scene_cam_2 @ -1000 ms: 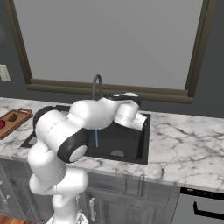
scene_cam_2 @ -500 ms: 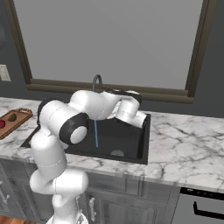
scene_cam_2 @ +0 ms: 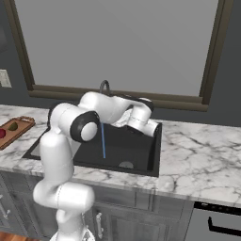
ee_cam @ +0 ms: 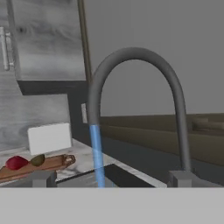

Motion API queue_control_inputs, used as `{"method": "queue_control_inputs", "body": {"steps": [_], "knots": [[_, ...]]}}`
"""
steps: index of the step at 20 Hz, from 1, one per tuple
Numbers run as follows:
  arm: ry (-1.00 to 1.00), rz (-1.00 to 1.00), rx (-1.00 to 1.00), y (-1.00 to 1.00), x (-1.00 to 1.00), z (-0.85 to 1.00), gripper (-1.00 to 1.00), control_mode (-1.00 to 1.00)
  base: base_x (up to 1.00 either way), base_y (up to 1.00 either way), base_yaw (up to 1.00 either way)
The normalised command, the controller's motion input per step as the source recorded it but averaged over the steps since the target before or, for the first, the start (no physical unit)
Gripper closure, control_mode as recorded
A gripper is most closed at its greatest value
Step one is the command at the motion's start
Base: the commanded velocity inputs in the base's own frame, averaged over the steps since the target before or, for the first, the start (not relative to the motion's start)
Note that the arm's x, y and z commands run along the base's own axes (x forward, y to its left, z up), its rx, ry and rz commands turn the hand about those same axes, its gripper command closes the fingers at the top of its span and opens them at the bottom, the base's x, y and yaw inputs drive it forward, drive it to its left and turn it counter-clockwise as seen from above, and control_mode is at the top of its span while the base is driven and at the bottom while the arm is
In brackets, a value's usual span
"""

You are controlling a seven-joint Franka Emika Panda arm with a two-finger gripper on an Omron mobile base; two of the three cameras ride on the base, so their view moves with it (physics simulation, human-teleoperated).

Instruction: Pick the pear, kiwi from the sink and place them on the cutting board to airdry. Then turn off the sink faucet.

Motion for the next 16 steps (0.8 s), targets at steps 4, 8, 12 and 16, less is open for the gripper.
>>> {"method": "queue_control_inputs", "body": {"steps": [4, 8, 12, 16], "knots": [[0.00, 0.00, 0.00, 0.00, 0.35, -0.12, -1.00, -1.00, 0.00, 0.00, 0.00], [0.00, 0.00, 0.00, 0.00, 0.33, -0.18, -1.00, -1.00, 0.00, 0.00, 0.00], [0.00, 0.00, 0.00, 0.00, 0.30, -0.14, -1.00, -1.00, 0.00, 0.00, 0.00], [0.00, 0.00, 0.00, 0.00, 0.31, -0.15, -1.00, -1.00, 0.00, 0.00, 0.00]]}}
